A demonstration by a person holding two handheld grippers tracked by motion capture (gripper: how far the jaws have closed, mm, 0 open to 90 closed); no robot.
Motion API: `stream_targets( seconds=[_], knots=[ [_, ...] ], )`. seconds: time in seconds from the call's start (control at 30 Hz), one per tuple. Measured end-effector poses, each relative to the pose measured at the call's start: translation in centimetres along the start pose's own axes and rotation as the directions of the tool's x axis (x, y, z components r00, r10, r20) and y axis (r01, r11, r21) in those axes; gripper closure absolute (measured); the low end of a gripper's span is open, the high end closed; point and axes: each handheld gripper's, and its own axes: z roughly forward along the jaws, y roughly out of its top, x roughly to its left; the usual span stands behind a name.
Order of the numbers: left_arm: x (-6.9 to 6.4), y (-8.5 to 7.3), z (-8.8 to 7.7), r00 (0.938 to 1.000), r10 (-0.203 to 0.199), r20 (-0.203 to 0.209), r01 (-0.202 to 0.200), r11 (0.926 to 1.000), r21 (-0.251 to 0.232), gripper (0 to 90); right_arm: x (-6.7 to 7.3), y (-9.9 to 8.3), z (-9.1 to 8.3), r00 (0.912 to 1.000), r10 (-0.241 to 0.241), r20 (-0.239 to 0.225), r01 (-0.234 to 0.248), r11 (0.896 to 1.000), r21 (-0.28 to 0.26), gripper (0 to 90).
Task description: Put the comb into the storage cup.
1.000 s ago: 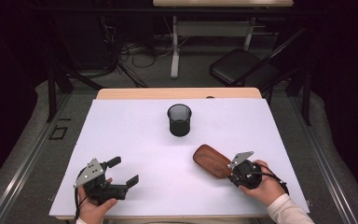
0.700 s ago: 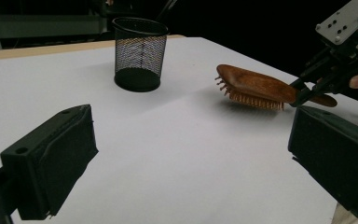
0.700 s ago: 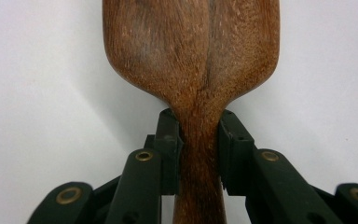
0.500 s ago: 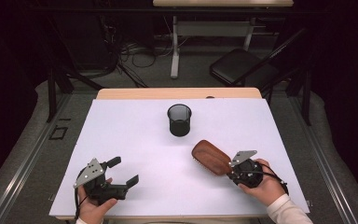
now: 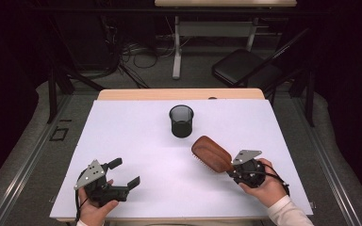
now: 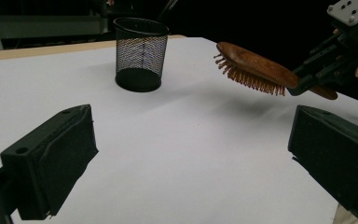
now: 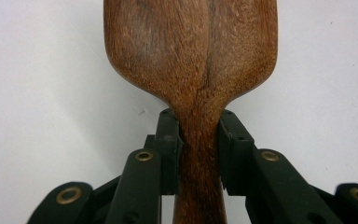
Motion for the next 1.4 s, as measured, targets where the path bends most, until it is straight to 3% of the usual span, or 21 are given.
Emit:
stream_targets(
  seconds=[0.6,1.0,1.4],
  knots=[
    [0.1,0.0,0.0,1.0,0.001,0.002,-0.001,1.0,0.0,1.1,1.0,1.9,0.1,0.9998,0.018,0.004,-0.018,0.994,-0.109,72.3],
    [0.1,0.0,0.0,1.0,-0.001,0.002,0.001,1.0,0.0,1.1,1.8,3.6,0.4,0.9992,0.04,0.005,-0.038,0.982,-0.187,72.4],
    [0.1,0.0,0.0,1.0,-0.003,0.002,0.003,1.0,0.001,1.1,2.4,4.6,0.6,0.9975,0.058,0.04,-0.046,0.966,-0.255,72.4]
  ],
)
